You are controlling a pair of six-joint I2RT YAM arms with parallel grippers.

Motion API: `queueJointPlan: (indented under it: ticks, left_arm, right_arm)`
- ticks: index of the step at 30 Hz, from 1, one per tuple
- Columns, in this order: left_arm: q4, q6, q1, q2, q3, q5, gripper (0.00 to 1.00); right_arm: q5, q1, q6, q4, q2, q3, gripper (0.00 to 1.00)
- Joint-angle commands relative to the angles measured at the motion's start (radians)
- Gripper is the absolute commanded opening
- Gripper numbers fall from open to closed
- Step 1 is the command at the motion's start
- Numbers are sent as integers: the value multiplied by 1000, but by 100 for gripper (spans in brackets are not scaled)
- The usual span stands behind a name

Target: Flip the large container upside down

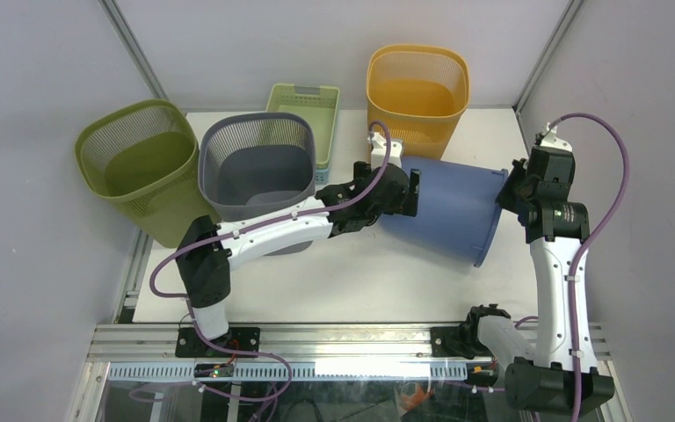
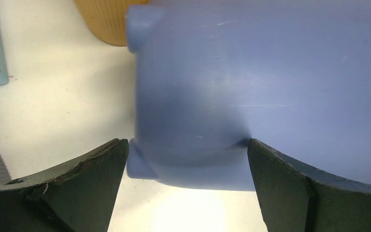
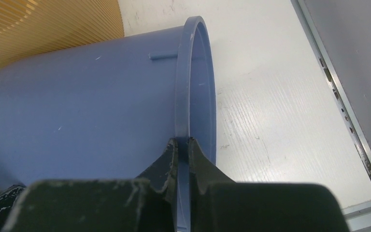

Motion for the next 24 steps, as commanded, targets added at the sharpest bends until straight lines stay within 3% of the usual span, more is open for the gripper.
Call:
queueJointPlan:
  ticks: [1,8,17,19,22,24]
  left_arm:
    - [74,-29,11,-83,-68,-85,99]
    - [113,-52,98,-87,-126,216,99]
    - [158,-17,122,-70,-141,444,99]
    - [169,-20,114,-63,-138,495,99]
    - [175,-23,87,-67,-136,514,99]
    - [180,-33,73,-73,-143,515,99]
  right_arm:
    - [-46,0,6,-44,-5,-20,0]
    - [-39,0,7,-51,-13,-23,0]
    - [-35,-1,8,-60,-12,-6,1]
    - [-26,-1,10,-72,1,20,10]
    - [1,-1,13,-101,20,70,38]
    - [33,-1,13,-126,26,109,43]
